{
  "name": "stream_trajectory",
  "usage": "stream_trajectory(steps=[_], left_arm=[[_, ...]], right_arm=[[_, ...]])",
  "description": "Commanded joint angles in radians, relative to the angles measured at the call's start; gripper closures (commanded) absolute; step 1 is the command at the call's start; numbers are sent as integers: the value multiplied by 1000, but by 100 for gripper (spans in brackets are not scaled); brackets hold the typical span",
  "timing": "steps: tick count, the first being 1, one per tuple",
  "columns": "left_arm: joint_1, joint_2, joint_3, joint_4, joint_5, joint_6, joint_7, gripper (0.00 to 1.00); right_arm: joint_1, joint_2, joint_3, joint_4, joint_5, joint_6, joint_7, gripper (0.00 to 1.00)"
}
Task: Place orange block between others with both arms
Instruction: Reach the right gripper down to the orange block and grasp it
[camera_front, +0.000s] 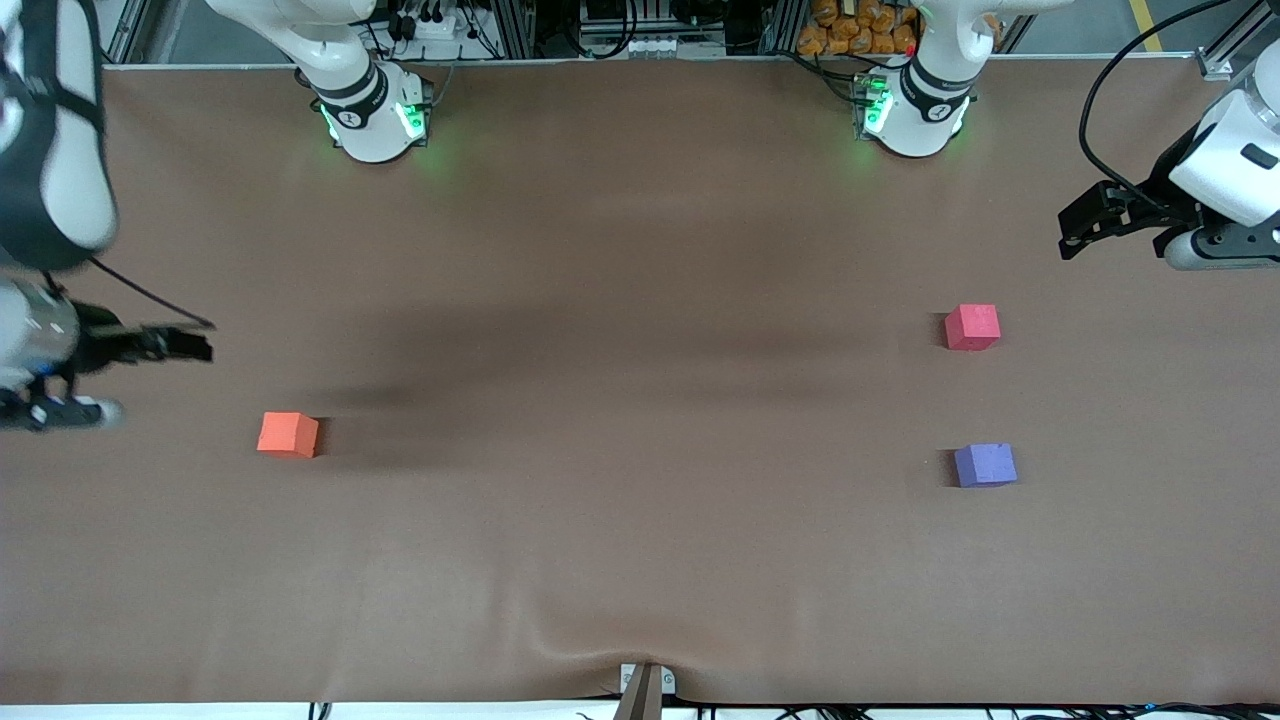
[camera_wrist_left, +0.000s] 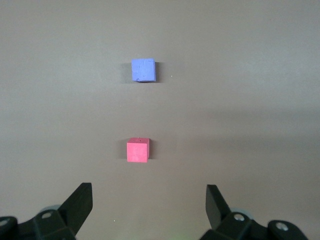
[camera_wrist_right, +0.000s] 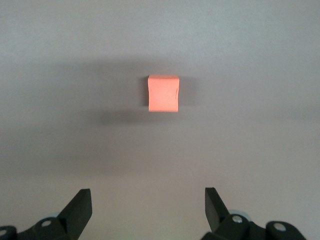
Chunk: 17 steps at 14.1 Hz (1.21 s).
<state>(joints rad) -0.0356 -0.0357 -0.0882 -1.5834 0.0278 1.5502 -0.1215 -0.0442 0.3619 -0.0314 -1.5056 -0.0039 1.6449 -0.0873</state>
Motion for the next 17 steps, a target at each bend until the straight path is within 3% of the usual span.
stream_trajectory(steps=[1,4,8,17], left_arm=[[10,7,-4,19,-5,5,16,0],[8,4,-4,19,-5,4,-1,0],[8,-6,-7,20,-5,-5,-4,0],[6,-4,-12,22,-6,-25,-7,0]], right_arm=[[-10,107,15,18,-13,91,1,0],[-13,179,15,-37,-11,263,0,0],[-16,190,15,-192,-13,504,-2,0],[-56,304,15,-208,-13,562,-32,0]])
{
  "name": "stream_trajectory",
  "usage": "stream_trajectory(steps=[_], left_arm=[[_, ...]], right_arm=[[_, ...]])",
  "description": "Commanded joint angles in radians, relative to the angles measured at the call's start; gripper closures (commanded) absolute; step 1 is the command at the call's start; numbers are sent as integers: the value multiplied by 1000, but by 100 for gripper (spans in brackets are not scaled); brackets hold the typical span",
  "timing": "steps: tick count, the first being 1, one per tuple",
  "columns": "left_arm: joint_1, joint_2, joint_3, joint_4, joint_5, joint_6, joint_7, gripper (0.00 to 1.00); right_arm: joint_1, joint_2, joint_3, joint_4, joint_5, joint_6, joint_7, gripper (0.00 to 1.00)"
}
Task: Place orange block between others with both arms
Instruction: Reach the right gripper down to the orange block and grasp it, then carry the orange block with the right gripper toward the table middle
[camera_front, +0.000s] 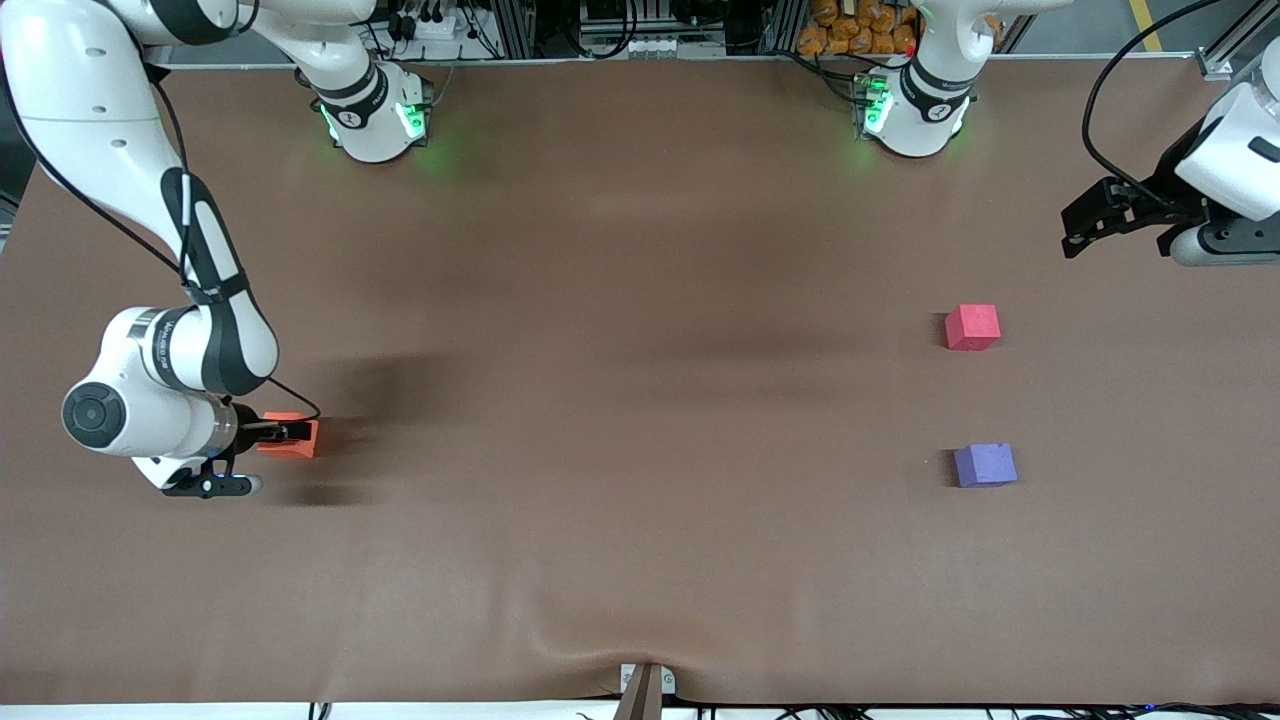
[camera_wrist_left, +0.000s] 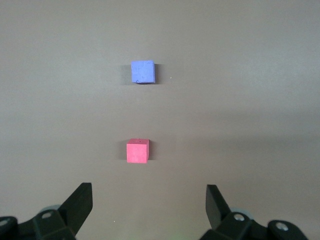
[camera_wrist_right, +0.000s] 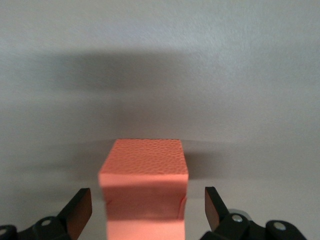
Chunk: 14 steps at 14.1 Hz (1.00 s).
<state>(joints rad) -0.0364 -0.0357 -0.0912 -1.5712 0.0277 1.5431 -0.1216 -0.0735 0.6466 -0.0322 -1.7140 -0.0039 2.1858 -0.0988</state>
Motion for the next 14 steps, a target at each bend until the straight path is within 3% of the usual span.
stream_trajectory(steps=[1,2,3,4,8,12,14], left_arm=[[9,-6,-8,10,-6,-20,-4,0],[9,-4,-8,10,-6,-20,-4,0],[10,-4,-8,11,-6,-18,-4,0],[10,0,-8,14,-6,-15,-4,0],[1,5,-8,16,-8,8,-6,0],[-5,7,-8,14,-8,11,-4,0],[-7,14,-8,14,-6,11,-4,0]], right_arm=[[-26,24,15,1,-13,41,-22,7],[-25,28,15,1,-13,43,-22,52],[-20,28,15,1,-13,43,-21,85],[-19,27,15,4,-13,39,-22,97],[36,-39,57,8,-11,-29,-70,100],[89,-44,242,76,4,-31,-65,96],[177,-1,261,131,44,-21,34,95]])
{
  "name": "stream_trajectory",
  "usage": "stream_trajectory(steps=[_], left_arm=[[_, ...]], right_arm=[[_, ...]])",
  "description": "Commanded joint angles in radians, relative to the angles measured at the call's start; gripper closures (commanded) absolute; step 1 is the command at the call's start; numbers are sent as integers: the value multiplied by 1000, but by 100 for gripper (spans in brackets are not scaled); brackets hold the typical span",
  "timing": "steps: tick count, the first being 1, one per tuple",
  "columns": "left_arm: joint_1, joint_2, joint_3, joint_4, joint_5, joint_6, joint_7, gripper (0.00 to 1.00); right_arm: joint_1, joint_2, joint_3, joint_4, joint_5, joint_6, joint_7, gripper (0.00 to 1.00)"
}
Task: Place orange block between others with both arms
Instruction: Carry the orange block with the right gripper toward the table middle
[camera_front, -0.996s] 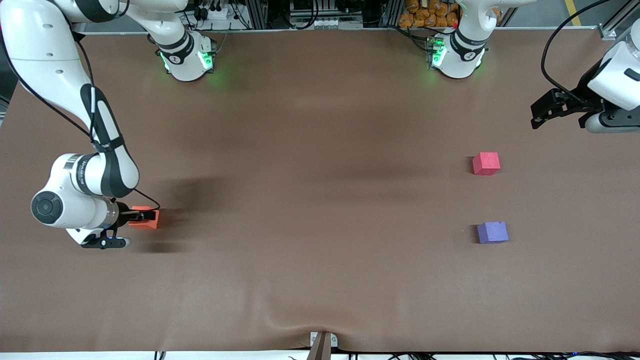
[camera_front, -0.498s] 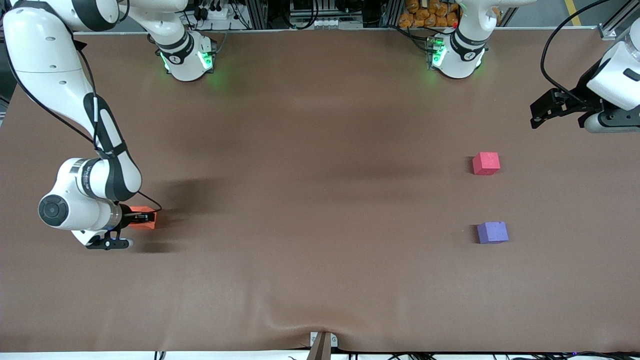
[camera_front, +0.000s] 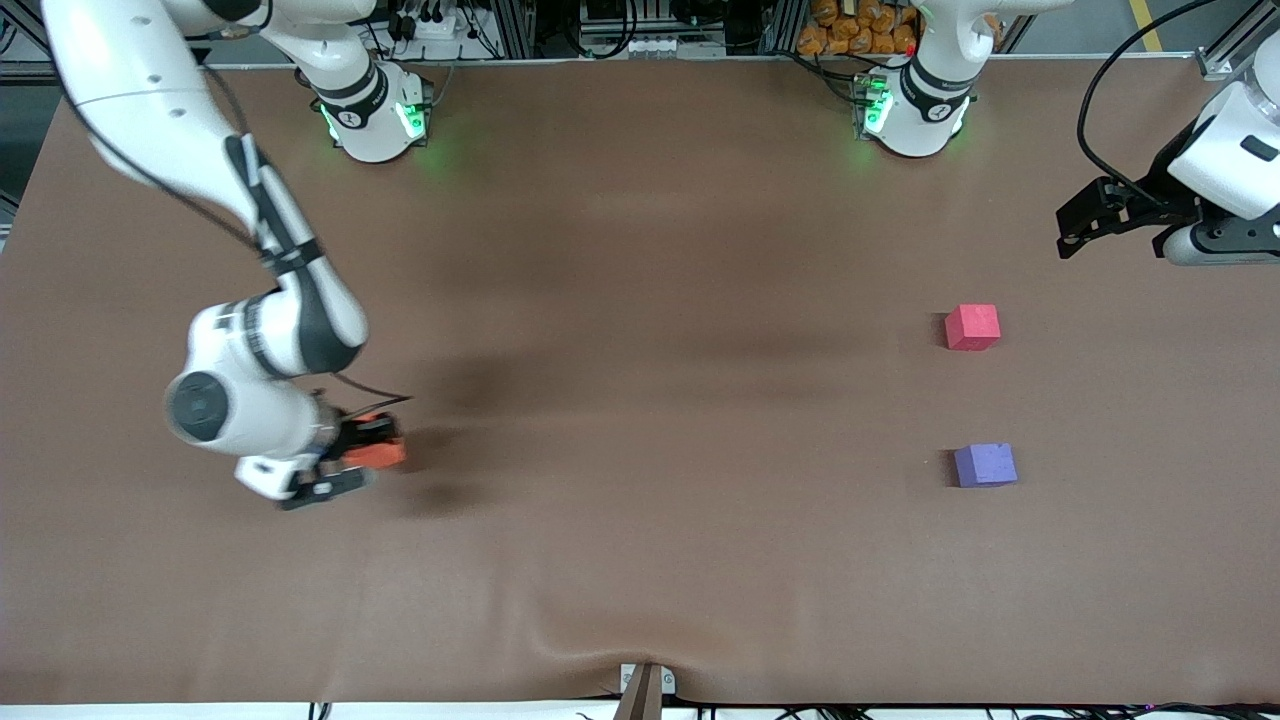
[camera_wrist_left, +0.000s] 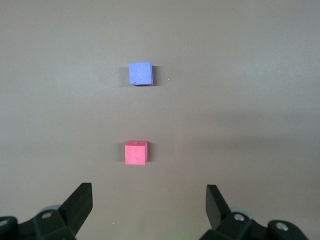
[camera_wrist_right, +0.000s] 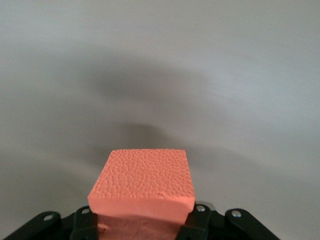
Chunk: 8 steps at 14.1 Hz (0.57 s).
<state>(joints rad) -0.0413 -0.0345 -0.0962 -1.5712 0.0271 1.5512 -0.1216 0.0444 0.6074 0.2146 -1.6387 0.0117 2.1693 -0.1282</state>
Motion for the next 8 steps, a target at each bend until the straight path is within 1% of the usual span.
stream_trajectory(steps=[1,2,4,6,8], left_arm=[[-2,13,-4,14,0,3,2,0],[0,13,-4,14,-4,3,2,0],[1,13,-4,14,-6,1,-1,0],[1,15,-4,14,-6,3,-3,0],[0,18,-4,14,-6,3,-6,0]], right_arm=[[115,67,14,106,45,-6,158,93],[176,87,12,141,41,-6,256,93],[259,130,12,204,40,-5,416,93],[330,196,11,284,39,-3,537,93],[386,280,8,390,34,-3,642,92]])
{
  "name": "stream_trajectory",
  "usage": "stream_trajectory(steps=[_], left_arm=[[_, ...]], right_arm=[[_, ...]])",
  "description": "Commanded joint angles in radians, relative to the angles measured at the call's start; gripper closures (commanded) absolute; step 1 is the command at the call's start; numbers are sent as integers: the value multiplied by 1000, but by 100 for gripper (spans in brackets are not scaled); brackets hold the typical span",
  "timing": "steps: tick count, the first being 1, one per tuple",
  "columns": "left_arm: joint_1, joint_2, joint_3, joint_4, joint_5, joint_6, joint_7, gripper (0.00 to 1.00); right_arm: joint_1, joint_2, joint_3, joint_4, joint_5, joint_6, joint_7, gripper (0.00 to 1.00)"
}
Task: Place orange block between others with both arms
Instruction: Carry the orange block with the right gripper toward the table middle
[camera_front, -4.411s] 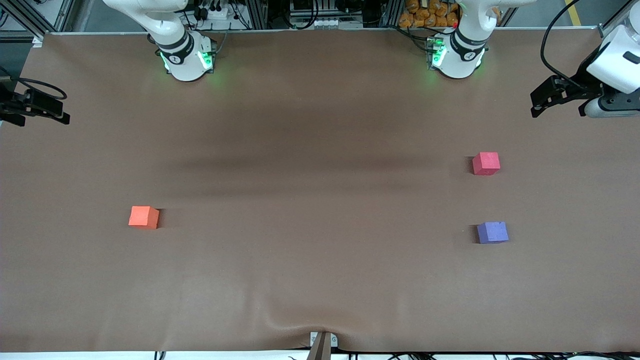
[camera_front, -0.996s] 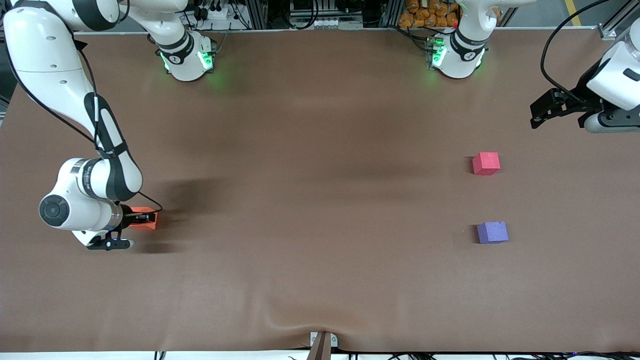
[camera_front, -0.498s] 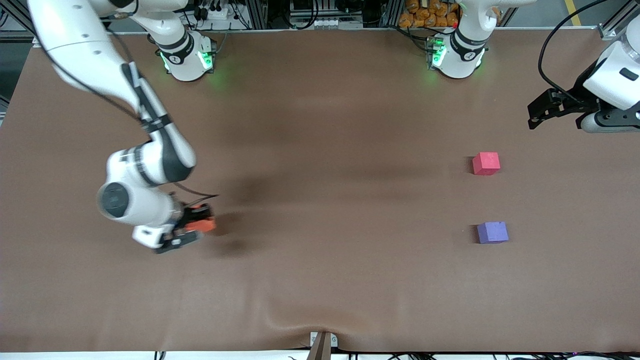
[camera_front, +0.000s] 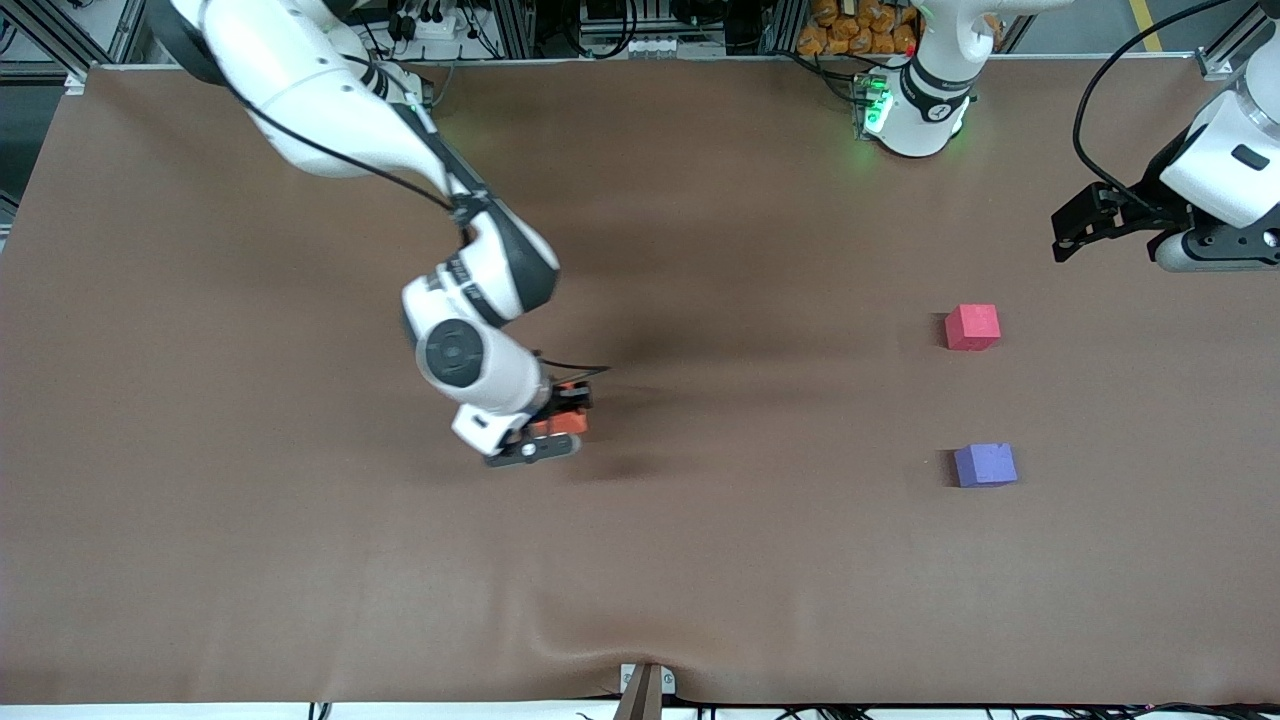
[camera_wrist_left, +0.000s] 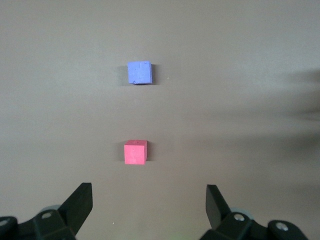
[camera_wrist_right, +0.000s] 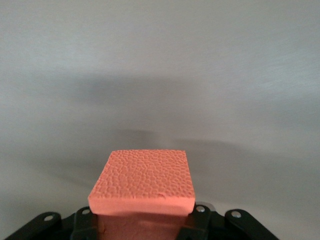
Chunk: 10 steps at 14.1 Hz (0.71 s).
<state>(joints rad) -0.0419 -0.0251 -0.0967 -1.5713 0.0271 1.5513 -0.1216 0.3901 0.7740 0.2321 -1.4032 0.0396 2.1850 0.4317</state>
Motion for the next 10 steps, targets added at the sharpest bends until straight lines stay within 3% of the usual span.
stream_trajectory(steps=[1,5,6,7,8,10], left_arm=[[2,7,-3,14,-6,3,-6,0],[5,1,-3,13,-6,-2,-6,0],[5,1,-3,13,-6,-2,-6,0],[5,1,-3,13,-6,-2,-6,0],[5,2,-3,13,-6,-2,-6,0],[5,4,-3,13,-6,0,-7,0]], right_arm=[[70,154,-20,202,3,-19,100,92],[147,223,-100,251,3,18,107,85],[147,225,-100,250,5,15,110,69],[144,223,-100,250,5,6,110,19],[144,214,-100,247,2,4,108,0],[144,177,-99,247,9,-26,108,0]])
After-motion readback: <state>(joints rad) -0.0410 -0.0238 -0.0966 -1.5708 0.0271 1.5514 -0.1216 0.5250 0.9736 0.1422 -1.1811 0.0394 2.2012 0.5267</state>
